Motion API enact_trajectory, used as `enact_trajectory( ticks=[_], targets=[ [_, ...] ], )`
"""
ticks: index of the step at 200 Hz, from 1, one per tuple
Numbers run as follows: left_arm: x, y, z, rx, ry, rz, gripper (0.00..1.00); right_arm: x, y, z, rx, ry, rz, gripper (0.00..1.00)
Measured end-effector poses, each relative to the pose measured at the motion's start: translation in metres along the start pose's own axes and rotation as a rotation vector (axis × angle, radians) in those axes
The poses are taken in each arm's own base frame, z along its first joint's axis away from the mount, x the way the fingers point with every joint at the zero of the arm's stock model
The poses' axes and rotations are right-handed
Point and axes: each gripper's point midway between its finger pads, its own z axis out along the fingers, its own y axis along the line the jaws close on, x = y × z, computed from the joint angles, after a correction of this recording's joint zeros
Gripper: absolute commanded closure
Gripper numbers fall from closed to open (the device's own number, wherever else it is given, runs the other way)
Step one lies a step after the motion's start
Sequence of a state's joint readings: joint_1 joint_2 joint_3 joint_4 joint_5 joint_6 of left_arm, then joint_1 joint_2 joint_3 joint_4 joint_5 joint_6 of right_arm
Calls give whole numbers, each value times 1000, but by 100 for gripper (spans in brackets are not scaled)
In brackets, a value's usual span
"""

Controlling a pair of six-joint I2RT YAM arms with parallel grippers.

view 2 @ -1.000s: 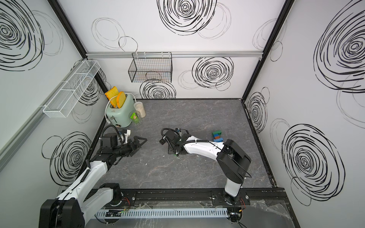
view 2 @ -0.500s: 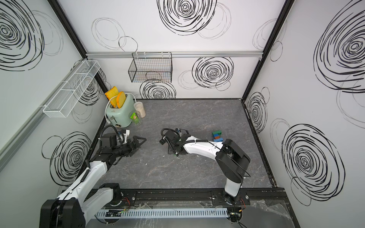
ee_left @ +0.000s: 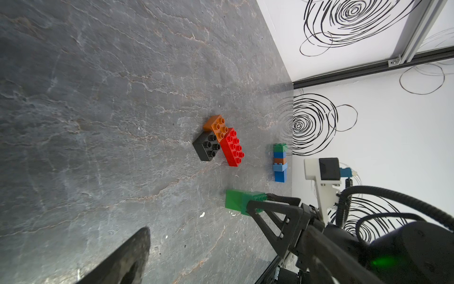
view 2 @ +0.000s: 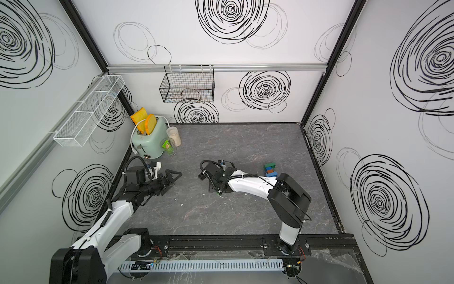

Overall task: Assemble the letter f with lego
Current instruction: Assemble the lego brick with the lego brick.

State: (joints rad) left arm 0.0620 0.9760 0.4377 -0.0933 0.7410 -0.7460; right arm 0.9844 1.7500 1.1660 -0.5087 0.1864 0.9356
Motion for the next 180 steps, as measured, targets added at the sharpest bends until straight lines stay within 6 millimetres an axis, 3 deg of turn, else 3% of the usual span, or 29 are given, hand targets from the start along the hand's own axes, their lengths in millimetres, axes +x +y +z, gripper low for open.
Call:
enact_trajectory(
  ticks=[180],
  targets=[
    [-2, 1, -1, 0, -8, -3, 1, 2, 2, 3, -43, -44, -65, 48]
  ],
)
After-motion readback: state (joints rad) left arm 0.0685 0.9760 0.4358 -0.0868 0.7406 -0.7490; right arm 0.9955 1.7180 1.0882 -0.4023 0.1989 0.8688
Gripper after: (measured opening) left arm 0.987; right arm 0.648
